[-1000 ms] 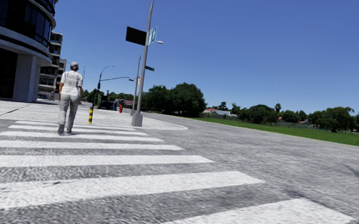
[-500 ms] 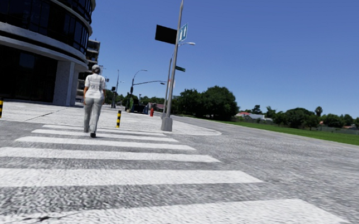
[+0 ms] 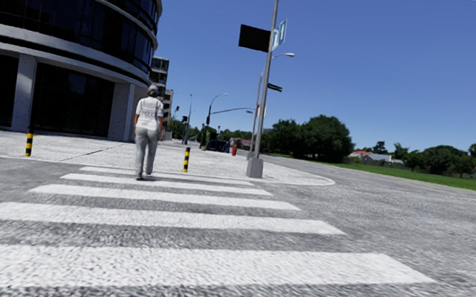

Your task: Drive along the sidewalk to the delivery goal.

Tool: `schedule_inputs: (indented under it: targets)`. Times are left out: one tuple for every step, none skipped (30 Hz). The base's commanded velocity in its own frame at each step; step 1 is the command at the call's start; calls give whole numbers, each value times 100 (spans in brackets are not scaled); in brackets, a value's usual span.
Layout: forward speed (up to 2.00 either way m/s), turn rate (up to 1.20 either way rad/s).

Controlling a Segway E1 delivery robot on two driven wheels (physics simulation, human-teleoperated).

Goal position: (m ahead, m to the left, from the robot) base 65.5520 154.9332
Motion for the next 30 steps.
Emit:
schedule_inputs:
  targets:
    - [133, 45]
    - [133, 45]
    - [133, 45]
    - [133, 45]
    - [133, 45]
    - [133, 45]
    - [133, 45]
    - [133, 45]
    - [133, 45]
    - [133, 45]
    - [133, 45]
    - [133, 45]
    - [133, 45]
    - [133, 45]
    - [133, 45]
    - [133, 45]
    - [133, 45]
    - [133, 45]
    - [133, 45]
    - [133, 45]
    - [133, 45]
    - [133, 45]
    - [133, 45]
    - [133, 45]
    - [133, 45]
    - [133, 39]
    - [133, 25]
    - [133, 14]
    - [133, 5]
    - [133, 5]
